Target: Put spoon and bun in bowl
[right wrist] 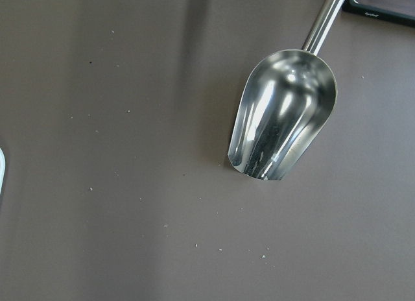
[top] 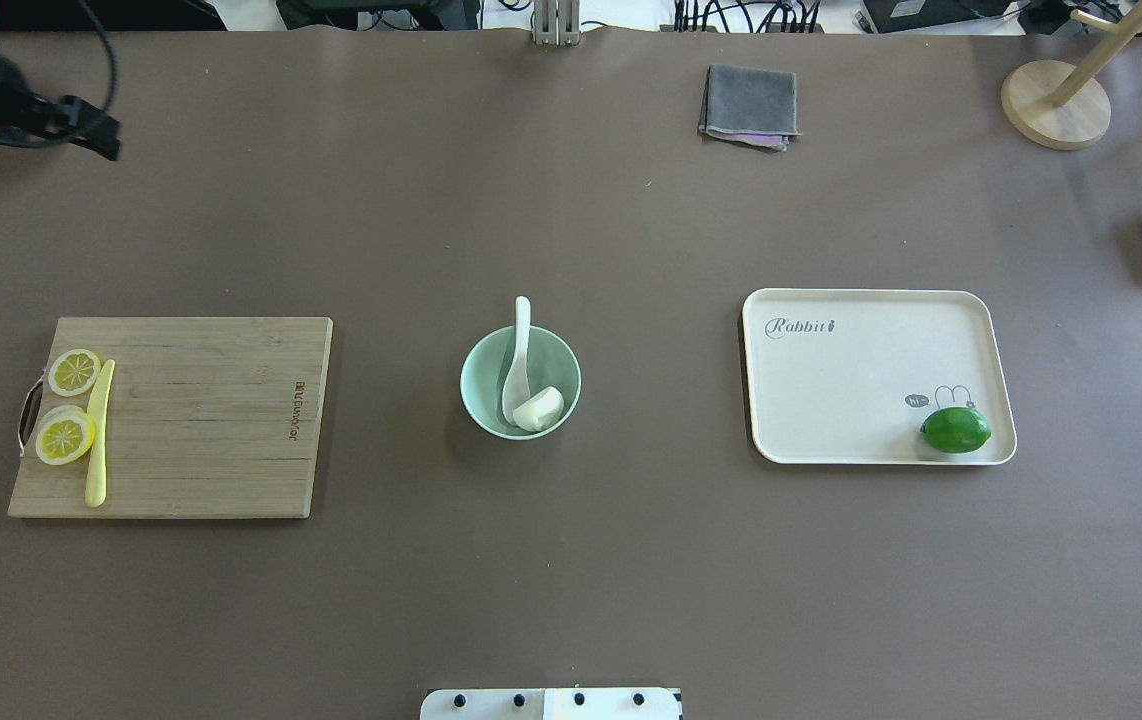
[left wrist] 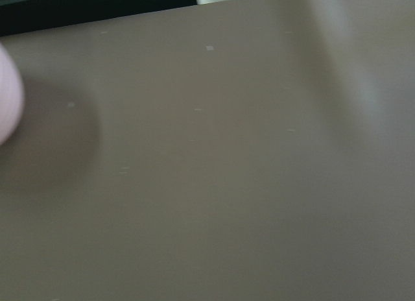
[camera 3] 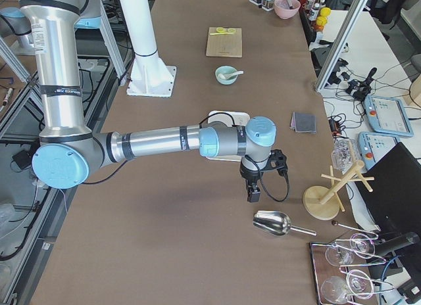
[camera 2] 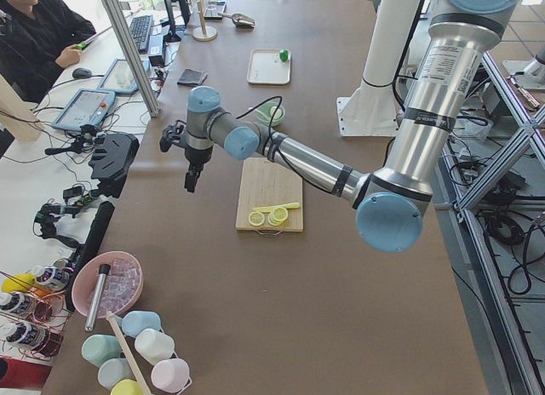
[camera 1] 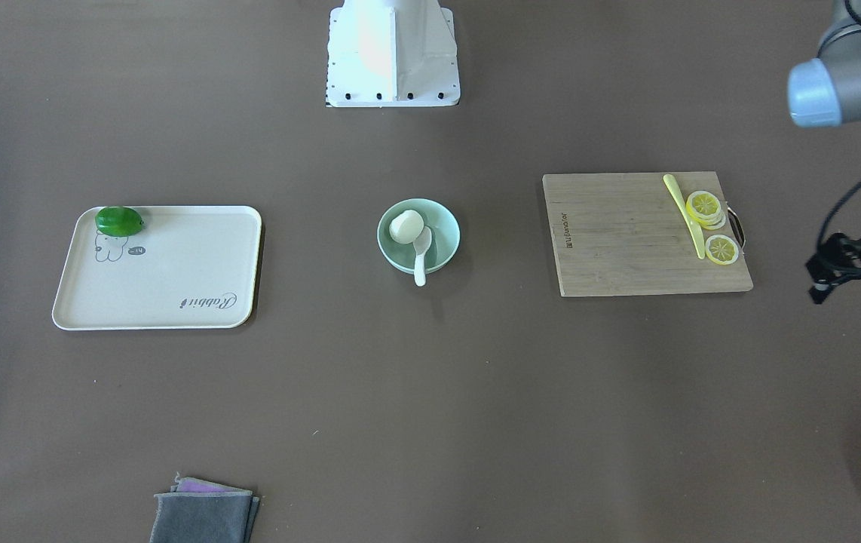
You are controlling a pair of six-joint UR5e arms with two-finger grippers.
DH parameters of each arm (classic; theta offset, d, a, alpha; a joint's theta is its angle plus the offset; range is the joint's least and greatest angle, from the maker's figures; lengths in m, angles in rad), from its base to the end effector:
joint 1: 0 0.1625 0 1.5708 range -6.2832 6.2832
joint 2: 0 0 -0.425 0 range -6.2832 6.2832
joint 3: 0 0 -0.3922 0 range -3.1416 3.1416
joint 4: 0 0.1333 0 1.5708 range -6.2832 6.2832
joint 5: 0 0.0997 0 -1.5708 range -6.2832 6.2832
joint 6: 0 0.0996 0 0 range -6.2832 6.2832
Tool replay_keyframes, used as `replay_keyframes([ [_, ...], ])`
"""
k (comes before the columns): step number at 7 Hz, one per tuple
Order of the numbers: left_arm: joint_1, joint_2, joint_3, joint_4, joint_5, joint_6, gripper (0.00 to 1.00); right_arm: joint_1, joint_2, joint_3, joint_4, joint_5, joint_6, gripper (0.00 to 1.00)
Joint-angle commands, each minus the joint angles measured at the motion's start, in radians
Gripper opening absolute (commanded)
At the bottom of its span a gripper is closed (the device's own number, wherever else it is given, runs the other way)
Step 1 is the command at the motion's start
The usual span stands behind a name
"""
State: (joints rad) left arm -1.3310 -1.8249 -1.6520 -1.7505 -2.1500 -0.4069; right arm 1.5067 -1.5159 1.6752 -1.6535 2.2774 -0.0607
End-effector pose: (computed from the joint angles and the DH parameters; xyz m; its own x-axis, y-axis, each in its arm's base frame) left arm 0.0672 -0.6064 0.4682 0.7696 0.0885 -0.6324 0.1066 0.9587 0.2638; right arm 0.0355 -0.5191 0.5925 0.7506 -0.1585 0.6415 0.1096 0.9872 0.1156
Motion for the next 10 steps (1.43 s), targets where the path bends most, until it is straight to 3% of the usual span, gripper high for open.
replay_keyframes([
  [1, -0.221, 0.05, 0.128, -0.004, -0.07, 0.293, 0.98, 0.026, -0.015, -0.011, 0.0, 0.002, 0.036, 1.0],
  [6, -0.231, 0.237, 0.138, -0.204, -0.071, 0.296, 0.98, 0.035, -0.023, -0.009, 0.001, 0.002, 0.038, 1.0],
  [8, -0.235, 0.257, 0.124, -0.188, -0.071, 0.289, 0.98, 0.035, -0.024, -0.008, 0.001, 0.007, 0.044, 1.0],
  [10, -0.267, 0.245, 0.033, -0.012, -0.163, 0.289, 0.98, 0.035, -0.026, -0.009, 0.001, 0.02, 0.047, 1.0],
])
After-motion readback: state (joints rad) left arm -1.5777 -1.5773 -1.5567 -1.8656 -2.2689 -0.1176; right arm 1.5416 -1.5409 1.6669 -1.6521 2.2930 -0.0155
